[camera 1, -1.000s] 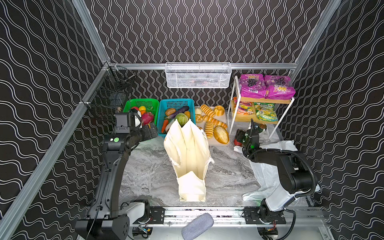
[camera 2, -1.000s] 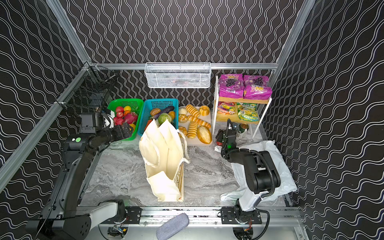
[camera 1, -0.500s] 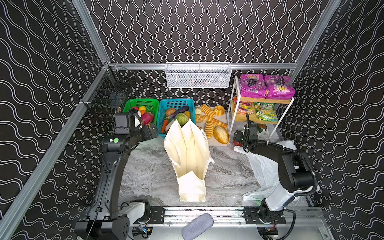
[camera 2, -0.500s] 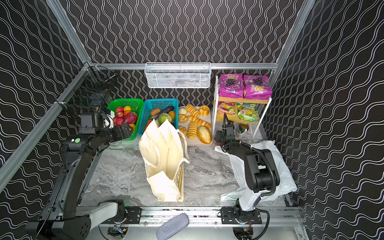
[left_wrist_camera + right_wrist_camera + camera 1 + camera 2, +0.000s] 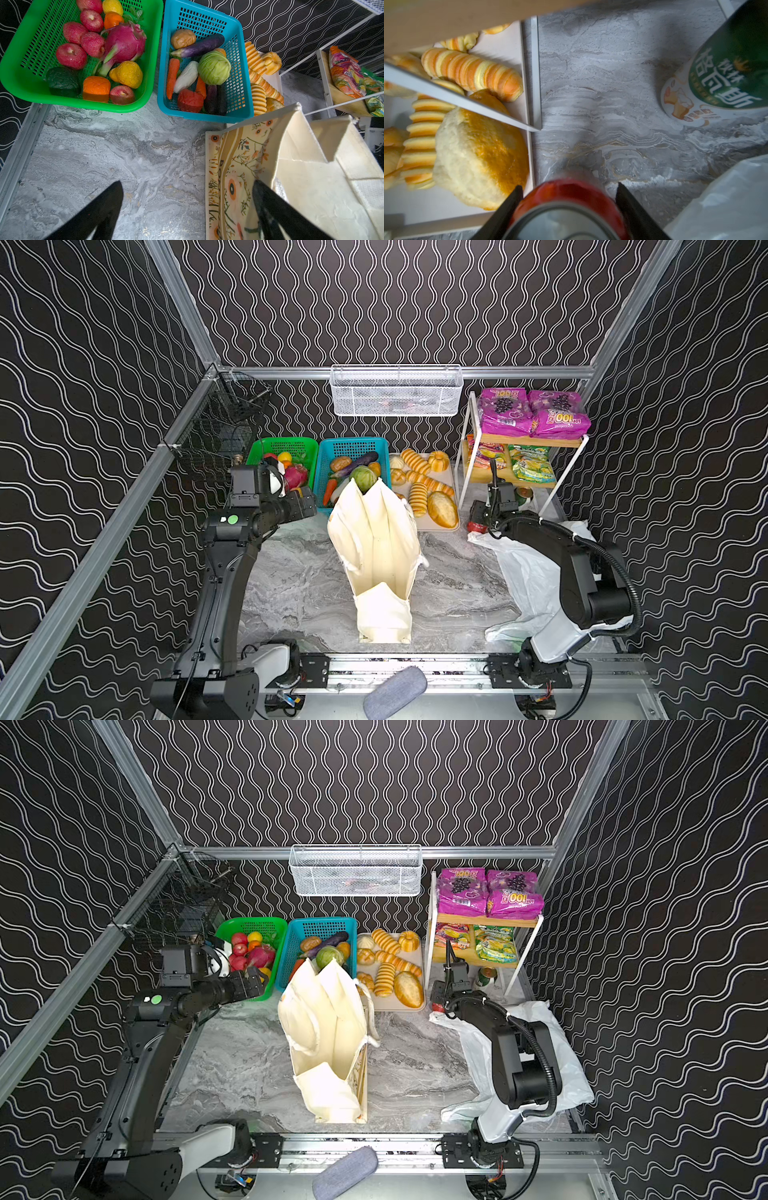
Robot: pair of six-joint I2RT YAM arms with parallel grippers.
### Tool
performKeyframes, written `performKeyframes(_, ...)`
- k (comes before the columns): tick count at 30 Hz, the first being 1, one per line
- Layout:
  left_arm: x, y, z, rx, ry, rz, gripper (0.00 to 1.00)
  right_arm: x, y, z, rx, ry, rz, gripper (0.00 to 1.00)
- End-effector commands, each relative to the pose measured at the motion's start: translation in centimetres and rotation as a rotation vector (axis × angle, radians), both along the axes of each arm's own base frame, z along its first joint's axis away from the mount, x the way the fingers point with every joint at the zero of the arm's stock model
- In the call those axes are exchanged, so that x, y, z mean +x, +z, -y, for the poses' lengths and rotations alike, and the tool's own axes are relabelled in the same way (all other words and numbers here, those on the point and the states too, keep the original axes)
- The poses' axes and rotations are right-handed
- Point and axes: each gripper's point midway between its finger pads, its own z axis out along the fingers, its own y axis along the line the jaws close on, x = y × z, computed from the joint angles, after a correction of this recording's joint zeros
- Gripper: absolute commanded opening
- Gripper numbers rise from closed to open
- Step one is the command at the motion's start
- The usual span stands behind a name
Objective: Place the mixed food into the grocery bags and tie them
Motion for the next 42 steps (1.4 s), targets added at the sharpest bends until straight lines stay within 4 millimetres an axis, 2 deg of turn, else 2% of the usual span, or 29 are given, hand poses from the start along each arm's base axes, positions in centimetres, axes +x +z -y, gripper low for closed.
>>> performKeyframes(1, -0.2, 0.0, 0.2, 0.0, -0.018, 0.001, 0.99, 0.0, 1.2, -0.4, 0.0, 0.026, -0.001, 0.59)
performKeyframes(6, -0.2, 0.1, 0.4, -0.004, -0.027, 0.002, 0.99, -0.7, 1.8, -0.8, 0.006, 0.066, -0.011, 0.58)
performKeyframes(16, -0.3, 0.1, 0.6, -0.017, -0.038, 0.003, 0.99, -1.3, -1.7, -0.6, -0.012, 0.063, -0.089, 0.6)
performKeyframes(19, -0.3, 0.1, 0.6, -0.014, -0.037, 0.001, 0.99, -1.6, -2.3, -0.6, -0.019, 0.062, -0.12, 0.65)
performKeyframes(24, -0.3, 0.2, 0.7, -0.016, -0.039, 0.001, 0.99, -2.4, -2.0, -0.6, -0.012, 0.069, -0.137, 0.75)
performKeyframes(36, 0.0, 0.1, 1.2, -0.043, -0.058, -0.004, 0.99, -3.4, -1.5, -0.7, -0.02, 0.098, -0.186, 0.78)
performKeyframes(38, 0.0, 0.2, 1.2, -0.045, -0.06, -0.001, 0.99, -3.5, -1.4, -0.8, -0.015, 0.098, -0.189, 0.78)
performKeyframes(42, -0.2, 0.4, 1.5, -0.052, -0.074, 0.002, 0.99, -3.5, -0.9, -0.8, -0.01, 0.095, -0.174, 0.68)
